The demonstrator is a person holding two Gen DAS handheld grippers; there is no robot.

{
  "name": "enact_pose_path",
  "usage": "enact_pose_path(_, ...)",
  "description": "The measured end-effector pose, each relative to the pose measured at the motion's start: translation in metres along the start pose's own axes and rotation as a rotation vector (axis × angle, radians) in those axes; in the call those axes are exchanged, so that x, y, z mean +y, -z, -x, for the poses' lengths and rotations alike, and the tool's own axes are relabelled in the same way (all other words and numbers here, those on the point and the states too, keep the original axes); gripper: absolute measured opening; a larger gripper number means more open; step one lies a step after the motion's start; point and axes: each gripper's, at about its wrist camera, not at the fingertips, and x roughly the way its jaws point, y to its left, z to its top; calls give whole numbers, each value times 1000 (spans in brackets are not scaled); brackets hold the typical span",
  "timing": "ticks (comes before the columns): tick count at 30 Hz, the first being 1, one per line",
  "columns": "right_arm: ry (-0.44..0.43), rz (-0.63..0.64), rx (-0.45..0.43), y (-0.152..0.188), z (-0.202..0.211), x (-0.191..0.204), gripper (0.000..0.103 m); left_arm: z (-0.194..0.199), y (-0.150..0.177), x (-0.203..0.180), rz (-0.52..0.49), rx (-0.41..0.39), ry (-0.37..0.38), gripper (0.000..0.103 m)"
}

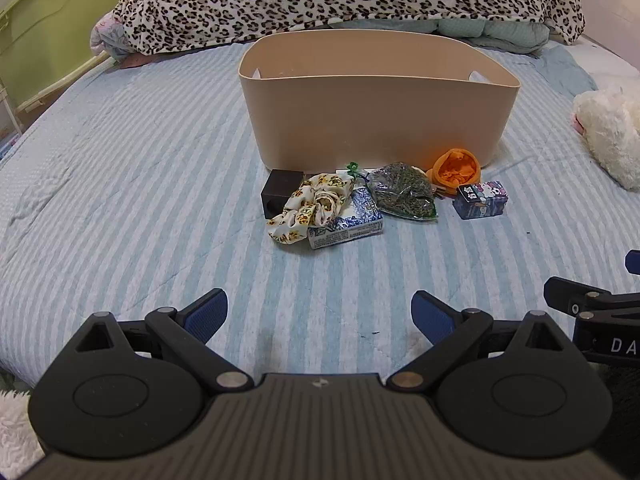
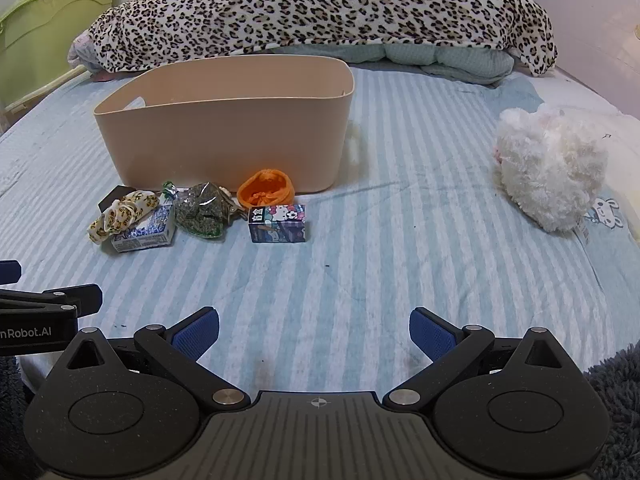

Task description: Organize objects

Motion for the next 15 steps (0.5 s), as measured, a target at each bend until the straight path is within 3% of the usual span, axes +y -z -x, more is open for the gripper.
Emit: enact_pose_path(15, 2, 13, 12, -2, -3, 4, 103, -5, -1, -1, -12, 2, 1, 98)
